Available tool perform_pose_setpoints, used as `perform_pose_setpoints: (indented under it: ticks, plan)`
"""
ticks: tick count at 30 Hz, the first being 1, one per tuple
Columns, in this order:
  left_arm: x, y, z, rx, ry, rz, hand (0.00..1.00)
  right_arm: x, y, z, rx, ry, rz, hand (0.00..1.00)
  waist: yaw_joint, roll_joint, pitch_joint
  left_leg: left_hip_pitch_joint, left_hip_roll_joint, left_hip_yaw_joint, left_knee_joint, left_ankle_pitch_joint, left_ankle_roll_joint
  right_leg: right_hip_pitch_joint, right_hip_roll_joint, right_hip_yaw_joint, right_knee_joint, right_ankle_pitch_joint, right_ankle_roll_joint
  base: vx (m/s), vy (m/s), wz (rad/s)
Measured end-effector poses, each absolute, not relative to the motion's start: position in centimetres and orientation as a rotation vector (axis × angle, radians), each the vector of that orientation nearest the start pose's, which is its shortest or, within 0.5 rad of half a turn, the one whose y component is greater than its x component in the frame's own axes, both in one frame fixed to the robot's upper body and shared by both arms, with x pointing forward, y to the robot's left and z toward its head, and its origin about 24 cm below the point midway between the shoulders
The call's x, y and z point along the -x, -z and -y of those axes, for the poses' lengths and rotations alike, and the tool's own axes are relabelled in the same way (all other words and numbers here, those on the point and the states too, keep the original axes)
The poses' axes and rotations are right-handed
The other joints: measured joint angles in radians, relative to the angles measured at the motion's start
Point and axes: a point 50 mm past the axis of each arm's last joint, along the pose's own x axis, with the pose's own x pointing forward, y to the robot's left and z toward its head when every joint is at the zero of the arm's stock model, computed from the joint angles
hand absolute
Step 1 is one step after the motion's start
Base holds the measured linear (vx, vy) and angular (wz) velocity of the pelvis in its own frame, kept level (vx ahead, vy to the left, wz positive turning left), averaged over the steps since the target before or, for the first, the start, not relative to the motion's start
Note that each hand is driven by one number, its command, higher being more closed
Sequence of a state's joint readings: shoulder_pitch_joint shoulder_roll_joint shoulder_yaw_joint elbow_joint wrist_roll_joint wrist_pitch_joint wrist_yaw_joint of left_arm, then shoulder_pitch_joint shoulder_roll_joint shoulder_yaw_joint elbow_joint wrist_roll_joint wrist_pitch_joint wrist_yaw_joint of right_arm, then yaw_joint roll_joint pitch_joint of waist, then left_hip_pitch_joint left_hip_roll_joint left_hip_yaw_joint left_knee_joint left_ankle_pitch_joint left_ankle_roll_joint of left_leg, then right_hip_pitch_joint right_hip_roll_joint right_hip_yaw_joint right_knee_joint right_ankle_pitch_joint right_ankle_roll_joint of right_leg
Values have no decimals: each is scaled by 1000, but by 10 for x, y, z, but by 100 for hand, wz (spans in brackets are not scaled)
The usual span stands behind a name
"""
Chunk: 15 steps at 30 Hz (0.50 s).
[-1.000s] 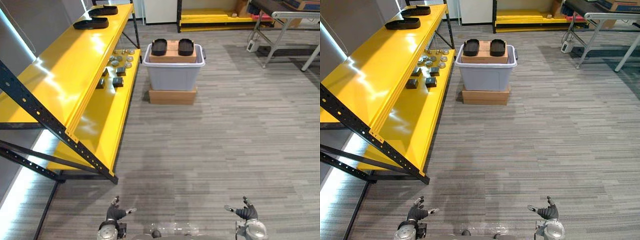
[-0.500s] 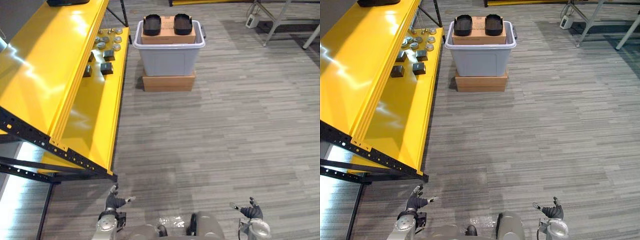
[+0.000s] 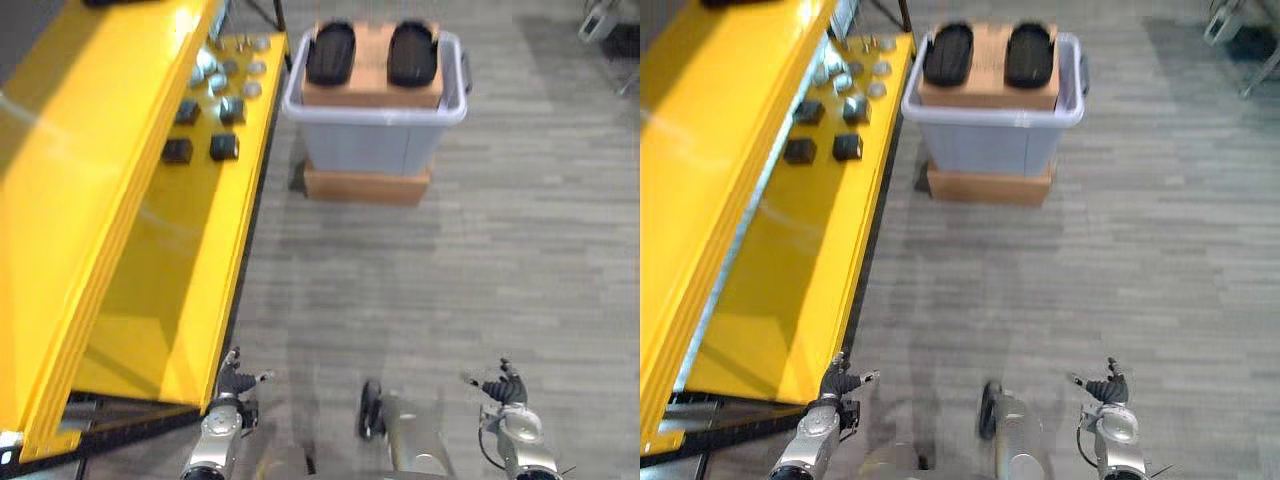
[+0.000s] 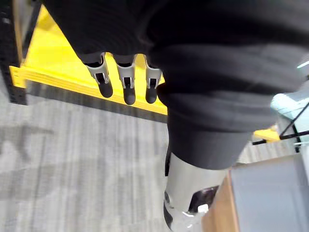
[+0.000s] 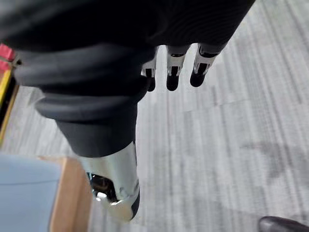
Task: Walk over and take plastic housings, then place them on the shelf
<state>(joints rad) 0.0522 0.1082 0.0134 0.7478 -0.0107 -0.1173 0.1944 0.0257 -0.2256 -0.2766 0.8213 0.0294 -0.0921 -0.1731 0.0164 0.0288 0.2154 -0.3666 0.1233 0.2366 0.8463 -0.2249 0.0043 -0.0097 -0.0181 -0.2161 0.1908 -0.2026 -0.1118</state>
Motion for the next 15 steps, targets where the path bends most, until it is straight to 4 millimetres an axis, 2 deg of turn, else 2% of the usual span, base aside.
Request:
perform_pose_setpoints:
  ticks: [1, 2, 3, 4, 5, 6, 7, 8, 9, 10, 11, 12, 13, 14, 15]
  plan:
    - [-169, 112, -199, -149, -249, -678, 0, -157, 102, 285, 153, 531, -711, 0, 0, 4, 1, -27, -32, -10, -140, 8, -13, 37, 0, -1, -34, -4, 7, 353, 16, -5]
    - [-166, 114, -195, -137, -248, -688, 0, -152, 104, 287, 156, 539, -732, 0, 4, 14, 2, -22, -82, -37, -385, 56, -85, 90, 2, 3, -73, -14, 24, 457, 28, -6]
    - [-163, 116, -192, -128, -247, -700, 0, -149, 105, 289, 159, 545, -743, 0, 7, 25, -3, -20, -99, -57, -502, 83, -114, 114, 10, 5, -93, -19, 34, 467, 71, -24]
    - [-156, 120, -188, -114, -247, -721, 0, -145, 107, 290, 163, 551, -759, 0, 20, 49, -14, -29, -109, -96, -623, 117, -128, 148, 31, 14, -117, -43, 70, 596, 137, -49]
    - [-150, 124, -186, -111, -248, -749, 0, -142, 109, 288, 160, 548, -771, 0, 36, 51, -21, -38, -114, -118, -608, 172, -74, 186, 34, 31, -117, -82, 95, 534, 159, -53]
    - [-147, 126, -187, -112, -250, -762, 0, -141, 110, 285, 154, 544, -776, 0, 43, 39, -29, -40, -129, -124, -583, 204, -34, 195, 21, 39, -102, -106, 116, 593, 162, -46]
    - [-144, 128, -187, -112, -249, -775, 0, -137, 113, 282, 147, 541, -789, 0, 48, 17, -52, -42, -154, -119, -548, 237, 36, 186, -14, 58, -43, -149, 143, 645, 142, -18]
    - [-145, 130, -183, -107, -242, -784, 0, -135, 115, 281, 146, 541, -796, 0, 48, 3, -59, -51, -170, -108, -514, 207, 80, 150, -42, 66, 56, -172, 177, 643, 139, -12]
    - [-147, 130, -182, -103, -238, -787, 0, -134, 117, 280, 141, 540, -806, 0, 49, -8, -63, -42, -180, -97, -502, 176, 89, 89, -64, 79, 198, -180, 204, 645, 148, -4]
    - [-148, 130, -182, -105, -239, -787, 0, -134, 119, 277, 129, 537, -816, 0, 46, -22, -59, -18, -199, -90, -498, 152, 100, 25, -94, 95, 362, -164, 271, 624, 146, 7]
    - [-148, 130, -184, -100, -245, -793, 0, -134, 120, 273, 119, 534, -820, 0, 23, -29, -56, 30, -216, -94, -496, 117, 116, -52, -134, 116, 584, -146, 330, 724, 158, 10]
    - [-147, 130, -184, -94, -250, -800, 0, -135, 120, 272, 116, 531, -820, 0, 17, -26, -56, 78, -220, -93, -501, 100, 126, -94, -153, 118, 712, -148, 317, 585, 118, -3]
    - [-145, 131, -185, -98, -252, -803, 0, -137, 121, 268, 108, 523, -816, 0, 15, -23, -54, 159, -217, -91, -522, 93, 133, -138, -182, 94, 813, -159, 279, 435, 84, -18]
    - [-145, 131, -186, -100, -252, -804, 0, -138, 121, 267, 106, 522, -814, 0, 14, -19, -53, 187, -214, -91, -536, 93, 133, -147, -187, 78, 826, -162, 258, 478, 61, -29]
    - [-145, 131, -187, -103, -254, -802, 0, -139, 120, 266, 103, 520, -809, 0, 9, -2, -49, 290, -191, -94, -593, 91, 129, -169, -185, 35, 788, -178, 204, 447, 41, -22]
